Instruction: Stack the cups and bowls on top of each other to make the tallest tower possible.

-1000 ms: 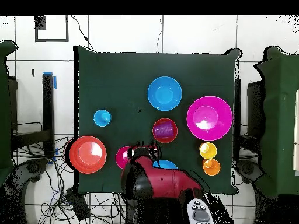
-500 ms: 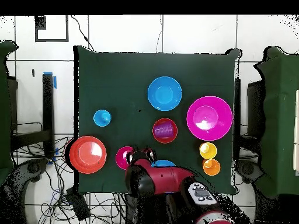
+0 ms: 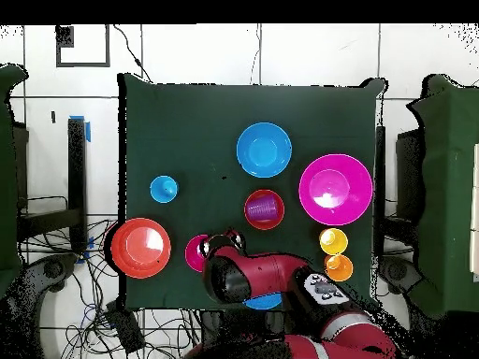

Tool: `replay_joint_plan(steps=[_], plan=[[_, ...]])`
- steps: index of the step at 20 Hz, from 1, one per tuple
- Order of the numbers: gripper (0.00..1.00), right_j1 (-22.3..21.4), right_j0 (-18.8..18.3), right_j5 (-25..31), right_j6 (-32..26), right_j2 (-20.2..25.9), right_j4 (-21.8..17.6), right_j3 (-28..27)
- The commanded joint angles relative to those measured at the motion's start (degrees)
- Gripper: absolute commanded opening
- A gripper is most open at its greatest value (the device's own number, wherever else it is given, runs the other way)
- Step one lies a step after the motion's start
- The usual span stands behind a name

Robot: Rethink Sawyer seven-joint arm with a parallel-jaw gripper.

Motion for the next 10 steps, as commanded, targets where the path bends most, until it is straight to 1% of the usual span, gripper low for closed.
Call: replay_joint_plan(steps=[1, 6, 10], plan=[[1.00, 0.5, 0.9, 10.3, -0.9, 7.1, -3.0, -8.5], [1.00, -1.3, 3.0, 10.6, 0.7, 5.2, -2.9, -8.3], [1.00, -2.5, 4.1, 10.5, 1.9, 4.5, -2.3, -7.5]])
